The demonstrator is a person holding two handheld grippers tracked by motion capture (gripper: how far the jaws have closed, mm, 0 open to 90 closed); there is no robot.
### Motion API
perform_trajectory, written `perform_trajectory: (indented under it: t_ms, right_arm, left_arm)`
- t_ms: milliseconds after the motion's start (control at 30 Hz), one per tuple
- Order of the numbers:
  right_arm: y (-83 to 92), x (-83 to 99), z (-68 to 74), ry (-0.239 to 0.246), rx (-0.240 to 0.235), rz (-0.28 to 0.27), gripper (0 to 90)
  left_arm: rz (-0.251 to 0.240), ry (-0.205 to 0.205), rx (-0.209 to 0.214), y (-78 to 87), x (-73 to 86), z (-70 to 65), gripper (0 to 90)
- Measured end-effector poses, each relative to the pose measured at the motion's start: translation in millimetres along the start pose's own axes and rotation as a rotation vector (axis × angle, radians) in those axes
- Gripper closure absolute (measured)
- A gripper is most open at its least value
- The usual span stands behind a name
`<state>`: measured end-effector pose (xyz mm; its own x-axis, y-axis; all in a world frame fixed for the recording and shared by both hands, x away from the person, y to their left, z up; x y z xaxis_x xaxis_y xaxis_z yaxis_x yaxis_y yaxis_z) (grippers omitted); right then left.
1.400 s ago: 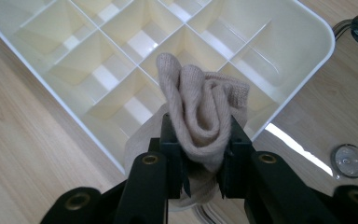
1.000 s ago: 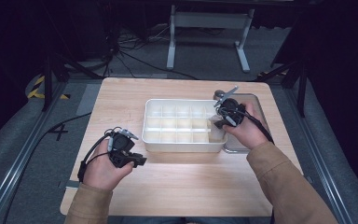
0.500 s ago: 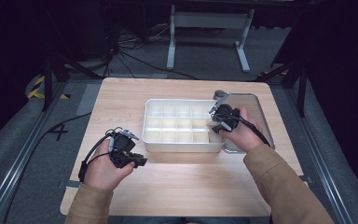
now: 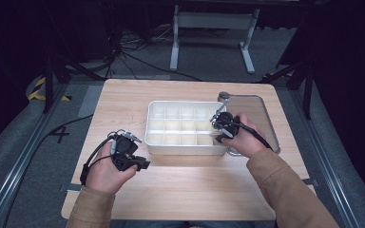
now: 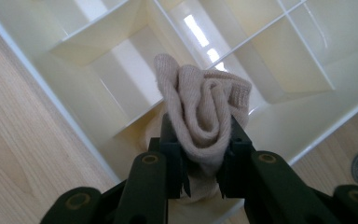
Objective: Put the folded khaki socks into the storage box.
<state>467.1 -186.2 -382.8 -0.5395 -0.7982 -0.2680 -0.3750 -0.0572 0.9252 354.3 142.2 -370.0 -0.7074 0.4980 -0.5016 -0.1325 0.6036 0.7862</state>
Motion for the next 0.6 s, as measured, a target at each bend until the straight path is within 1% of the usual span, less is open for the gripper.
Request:
perform_trajectory:
  t_ms: [67, 200, 233, 300, 333, 400, 533, 600]
  right_arm:
    - [-3.9, -0.6, 1.2, -0.007, -0.015, 0.018, 75.8]
    - [-9.3, -0.8, 1.2, -0.015, -0.023, 0.046, 75.9]
    - [-9.3, -0.8, 1.2, -0.015, -0.023, 0.046, 75.9]
    - [-13.2, -0.6, 0.9, -0.032, -0.040, 0.060, 75.9]
    - [-14.9, -0.7, 0.7, -0.028, -0.032, 0.068, 75.9]
    - [-20.5, -0.7, 0.9, -0.033, -0.041, 0.082, 75.9]
    - [-29.9, -1.7, 1.5, -0.038, -0.032, 0.113, 75.9]
    - [-30.3, -1.6, 0.7, -0.044, -0.037, 0.109, 75.7]
  left_arm:
    - [0.001, 0.001, 0.001, 0.0, 0.1, -0.1, 74.2]
    - [0.003, -0.005, 0.002, -0.2, 0.1, 0.1, 74.1]
    - [0.003, -0.005, 0.002, -0.2, 0.1, 0.1, 74.2]
    - [0.004, -0.003, 0.003, -0.8, 0.1, -0.2, 74.1]
    - [0.005, 0.002, 0.005, -1.1, 0.2, -0.7, 74.1]
    - [0.005, -0.001, 0.006, -1.6, 0.1, -1.0, 74.1]
    - [0.007, -0.003, 0.007, -1.6, 0.1, -1.1, 74.1]
    - [0.005, -0.001, 0.007, -1.5, 0.1, -0.9, 74.1]
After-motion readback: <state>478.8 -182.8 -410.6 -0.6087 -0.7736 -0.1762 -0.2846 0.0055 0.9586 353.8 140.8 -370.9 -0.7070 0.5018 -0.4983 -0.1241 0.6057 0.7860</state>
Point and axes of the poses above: each handheld gripper's, and its own axes: y roughly backward along the jaws, x roughly out of its underside, z roughly to its left, the point moved 1 cm from there along -y, roughly forward along the jaws, and after that the axes turned 8 degrees about x, right-handed, at the moved point
